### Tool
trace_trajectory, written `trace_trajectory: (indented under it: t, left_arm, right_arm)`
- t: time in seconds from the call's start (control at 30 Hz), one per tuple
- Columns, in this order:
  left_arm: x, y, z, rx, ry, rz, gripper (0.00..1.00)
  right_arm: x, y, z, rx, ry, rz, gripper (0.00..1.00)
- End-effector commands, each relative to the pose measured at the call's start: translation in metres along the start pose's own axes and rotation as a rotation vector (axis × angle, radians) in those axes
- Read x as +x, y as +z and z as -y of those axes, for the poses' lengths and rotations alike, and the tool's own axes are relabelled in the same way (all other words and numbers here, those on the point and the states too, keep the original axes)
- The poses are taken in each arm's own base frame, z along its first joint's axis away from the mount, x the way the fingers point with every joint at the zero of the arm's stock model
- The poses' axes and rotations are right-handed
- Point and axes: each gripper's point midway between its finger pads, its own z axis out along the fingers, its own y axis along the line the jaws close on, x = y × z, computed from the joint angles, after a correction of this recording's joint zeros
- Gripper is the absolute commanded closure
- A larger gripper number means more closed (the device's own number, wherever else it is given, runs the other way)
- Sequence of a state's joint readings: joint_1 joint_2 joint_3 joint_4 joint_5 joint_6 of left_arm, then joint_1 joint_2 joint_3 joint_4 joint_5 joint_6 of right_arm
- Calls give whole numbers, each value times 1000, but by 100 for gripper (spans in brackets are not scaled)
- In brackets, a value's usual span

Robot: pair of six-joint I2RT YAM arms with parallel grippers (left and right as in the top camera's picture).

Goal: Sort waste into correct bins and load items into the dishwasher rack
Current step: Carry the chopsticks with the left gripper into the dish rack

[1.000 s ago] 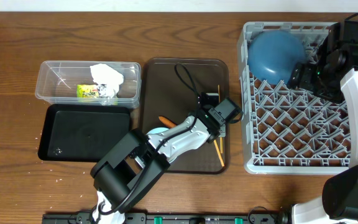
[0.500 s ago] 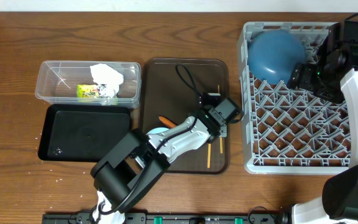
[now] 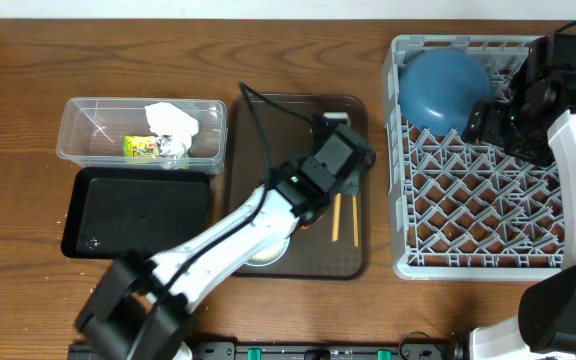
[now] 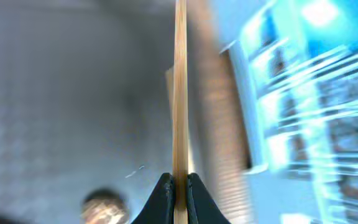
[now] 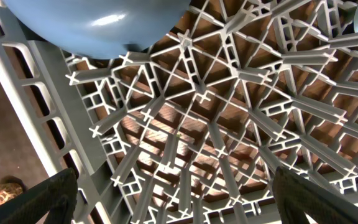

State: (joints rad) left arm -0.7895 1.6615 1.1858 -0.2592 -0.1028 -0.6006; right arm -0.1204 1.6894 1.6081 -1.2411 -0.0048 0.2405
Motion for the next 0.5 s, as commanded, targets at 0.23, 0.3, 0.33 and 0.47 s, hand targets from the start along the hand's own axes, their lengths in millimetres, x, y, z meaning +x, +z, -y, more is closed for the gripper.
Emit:
trace_trajectory:
  t: [0.23,0.3,0.33,0.47]
  left_arm:
    - [-30,-19,63,281,-126,79,94]
    - [-31,-20,72,308,-123,94,94]
    - [-32,-22,77,323,-119,101,94]
    - [-32,-26,89,356,-187,108,94]
  right_arm:
    - [3,-1,2,0,-16,-9,8]
    - [3,-1,2,0,-17,-8,8]
    - [3,-1,2,0,-17,-8,7]
    - [3,-1,2,0,-17,-8,7]
